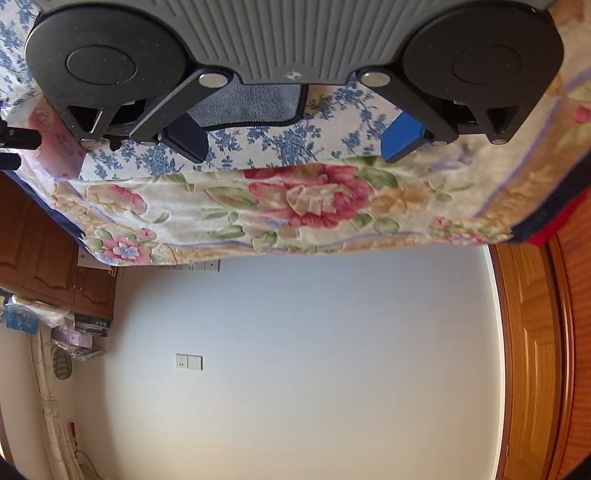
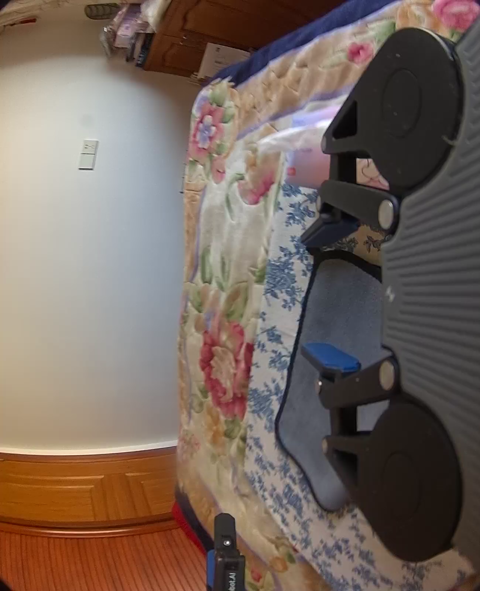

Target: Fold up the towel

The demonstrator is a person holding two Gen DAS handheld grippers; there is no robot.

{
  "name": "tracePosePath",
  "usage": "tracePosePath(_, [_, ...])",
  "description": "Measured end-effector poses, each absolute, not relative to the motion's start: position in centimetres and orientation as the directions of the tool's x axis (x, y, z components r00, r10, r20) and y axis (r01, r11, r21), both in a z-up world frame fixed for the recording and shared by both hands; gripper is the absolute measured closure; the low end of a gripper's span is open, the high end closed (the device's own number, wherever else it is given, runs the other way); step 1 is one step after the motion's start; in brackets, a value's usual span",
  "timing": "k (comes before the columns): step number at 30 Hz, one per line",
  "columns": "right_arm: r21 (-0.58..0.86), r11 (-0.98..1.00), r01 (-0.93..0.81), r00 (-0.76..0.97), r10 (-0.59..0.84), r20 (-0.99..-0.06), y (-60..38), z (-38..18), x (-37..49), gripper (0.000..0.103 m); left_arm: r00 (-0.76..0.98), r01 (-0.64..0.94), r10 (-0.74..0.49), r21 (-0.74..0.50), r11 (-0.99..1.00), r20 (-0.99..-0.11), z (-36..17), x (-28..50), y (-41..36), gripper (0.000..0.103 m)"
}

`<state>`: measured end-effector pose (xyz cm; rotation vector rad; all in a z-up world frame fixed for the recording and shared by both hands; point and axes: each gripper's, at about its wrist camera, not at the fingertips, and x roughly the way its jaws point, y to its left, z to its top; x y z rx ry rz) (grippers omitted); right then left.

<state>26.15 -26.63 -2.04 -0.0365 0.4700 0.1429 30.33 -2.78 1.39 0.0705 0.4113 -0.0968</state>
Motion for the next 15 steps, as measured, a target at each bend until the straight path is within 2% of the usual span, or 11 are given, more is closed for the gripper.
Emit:
tracePosePath(7, [0.000,0.990,-0.143,0.895,0.129,-0.426,-26.3,0.9,22.6,0.044,0.914,0.124,-0.087,0.070,0.990,-0.395,4.3,26.1,-3.1,0.001])
tracePosePath(15, [0.010,0.990,-0.142,0.899,0.133,-0.417,-25.6,1.8,19.2,0.044,0.915,0.148,-0.111,0.066,0.987,-0.388,5.9,21.5,-3.2,0.000])
